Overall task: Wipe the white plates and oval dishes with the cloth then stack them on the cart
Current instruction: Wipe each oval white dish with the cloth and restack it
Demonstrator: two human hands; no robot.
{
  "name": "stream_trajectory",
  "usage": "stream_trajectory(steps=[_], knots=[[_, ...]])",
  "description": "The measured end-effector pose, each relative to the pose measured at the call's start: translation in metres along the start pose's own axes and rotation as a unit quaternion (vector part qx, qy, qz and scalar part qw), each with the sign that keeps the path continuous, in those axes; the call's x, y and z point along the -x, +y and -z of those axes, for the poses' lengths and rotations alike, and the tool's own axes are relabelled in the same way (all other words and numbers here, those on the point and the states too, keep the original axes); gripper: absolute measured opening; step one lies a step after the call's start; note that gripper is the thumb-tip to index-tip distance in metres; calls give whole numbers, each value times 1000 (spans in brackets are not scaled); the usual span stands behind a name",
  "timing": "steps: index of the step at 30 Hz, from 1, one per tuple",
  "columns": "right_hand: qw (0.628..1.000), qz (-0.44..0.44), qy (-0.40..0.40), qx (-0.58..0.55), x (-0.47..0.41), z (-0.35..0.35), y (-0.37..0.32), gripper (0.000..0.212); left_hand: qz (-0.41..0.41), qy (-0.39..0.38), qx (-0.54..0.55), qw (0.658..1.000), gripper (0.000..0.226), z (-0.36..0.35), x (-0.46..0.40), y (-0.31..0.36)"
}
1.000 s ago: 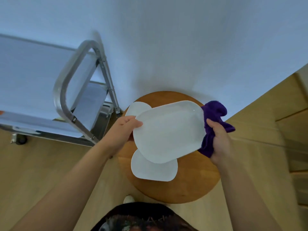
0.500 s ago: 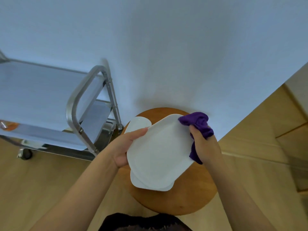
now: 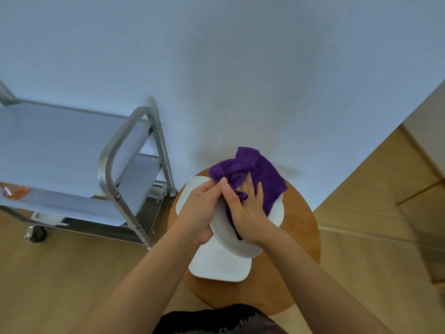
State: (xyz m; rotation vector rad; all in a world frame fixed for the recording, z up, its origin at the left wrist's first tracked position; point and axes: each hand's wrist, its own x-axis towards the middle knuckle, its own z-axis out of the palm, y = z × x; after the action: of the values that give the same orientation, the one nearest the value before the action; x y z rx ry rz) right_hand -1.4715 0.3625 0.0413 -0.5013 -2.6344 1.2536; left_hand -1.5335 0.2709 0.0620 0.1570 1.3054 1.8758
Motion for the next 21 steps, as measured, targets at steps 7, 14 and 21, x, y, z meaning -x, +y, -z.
stream_trajectory(steps=[7,14,21], knots=[[996,-26,-81,12,13,-15,-14,85,8,37,32,999,25,-3,-1,0],[990,72,-48,109,36,-15,-25,48,53,122,25,991,28,17,-11,-2],[968,87,171,164,33,24,-19,72,71,72,59,993,17,21,-4,-5]])
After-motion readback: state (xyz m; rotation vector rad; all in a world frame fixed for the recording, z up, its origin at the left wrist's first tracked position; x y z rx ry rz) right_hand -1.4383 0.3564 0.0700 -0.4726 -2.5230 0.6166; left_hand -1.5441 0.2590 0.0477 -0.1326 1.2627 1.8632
